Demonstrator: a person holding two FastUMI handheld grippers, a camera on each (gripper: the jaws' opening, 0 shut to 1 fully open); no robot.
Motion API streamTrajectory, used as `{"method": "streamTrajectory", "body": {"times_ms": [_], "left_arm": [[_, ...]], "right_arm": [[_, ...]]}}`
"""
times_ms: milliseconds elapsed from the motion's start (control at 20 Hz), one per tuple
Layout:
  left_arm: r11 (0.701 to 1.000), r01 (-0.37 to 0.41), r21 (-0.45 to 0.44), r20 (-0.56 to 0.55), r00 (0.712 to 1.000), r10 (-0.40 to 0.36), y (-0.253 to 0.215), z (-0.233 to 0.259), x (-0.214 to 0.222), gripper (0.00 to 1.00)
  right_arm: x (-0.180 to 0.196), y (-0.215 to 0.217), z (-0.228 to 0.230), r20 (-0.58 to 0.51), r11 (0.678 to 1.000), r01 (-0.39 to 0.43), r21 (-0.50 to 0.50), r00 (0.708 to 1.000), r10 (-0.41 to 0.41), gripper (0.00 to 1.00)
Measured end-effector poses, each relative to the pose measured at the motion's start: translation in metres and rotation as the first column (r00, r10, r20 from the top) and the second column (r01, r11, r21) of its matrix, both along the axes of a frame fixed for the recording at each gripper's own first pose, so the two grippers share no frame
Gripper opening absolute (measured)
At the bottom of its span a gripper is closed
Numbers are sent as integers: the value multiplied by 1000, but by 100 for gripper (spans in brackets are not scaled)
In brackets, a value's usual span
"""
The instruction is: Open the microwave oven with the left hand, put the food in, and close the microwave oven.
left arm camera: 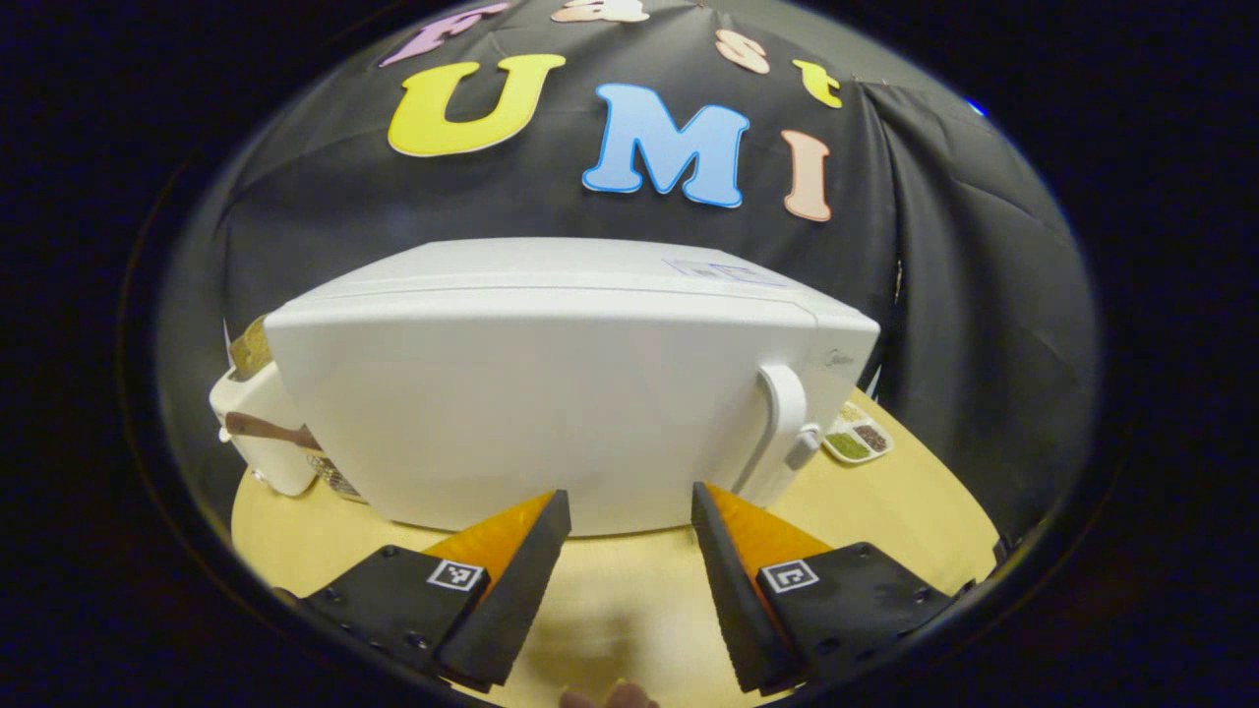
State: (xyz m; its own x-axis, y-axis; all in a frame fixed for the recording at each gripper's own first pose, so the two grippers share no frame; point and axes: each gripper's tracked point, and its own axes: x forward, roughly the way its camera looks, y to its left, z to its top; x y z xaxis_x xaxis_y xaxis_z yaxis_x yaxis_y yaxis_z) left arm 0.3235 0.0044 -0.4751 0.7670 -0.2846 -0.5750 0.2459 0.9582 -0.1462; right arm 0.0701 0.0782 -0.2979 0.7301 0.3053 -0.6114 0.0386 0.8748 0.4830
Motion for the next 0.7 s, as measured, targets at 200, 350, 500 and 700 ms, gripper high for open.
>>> {"method": "streamTrajectory", "body": {"times_ms": [200, 350, 500, 700], "left_arm": [[999, 6, -31, 25, 1000, -5, -18, 51, -53, 87], [998, -15, -64, 89, 996, 21, -32, 114, -89, 87], [991, -63, -120, 147, 986, 81, -50, 187, -135, 87], [972, -75, -225, 211, 970, 124, -104, 279, -197, 86]], "right_arm": [[0, -19, 27, 61, 1000, -2, 29, 998, 1, 98], [-6, -34, 59, 112, 996, -33, 83, 993, 24, 98], [-19, -59, 112, 226, 981, -42, 190, 974, -2, 98], [-55, -118, 169, 384, 982, -14, 189, 921, -61, 98]]}}
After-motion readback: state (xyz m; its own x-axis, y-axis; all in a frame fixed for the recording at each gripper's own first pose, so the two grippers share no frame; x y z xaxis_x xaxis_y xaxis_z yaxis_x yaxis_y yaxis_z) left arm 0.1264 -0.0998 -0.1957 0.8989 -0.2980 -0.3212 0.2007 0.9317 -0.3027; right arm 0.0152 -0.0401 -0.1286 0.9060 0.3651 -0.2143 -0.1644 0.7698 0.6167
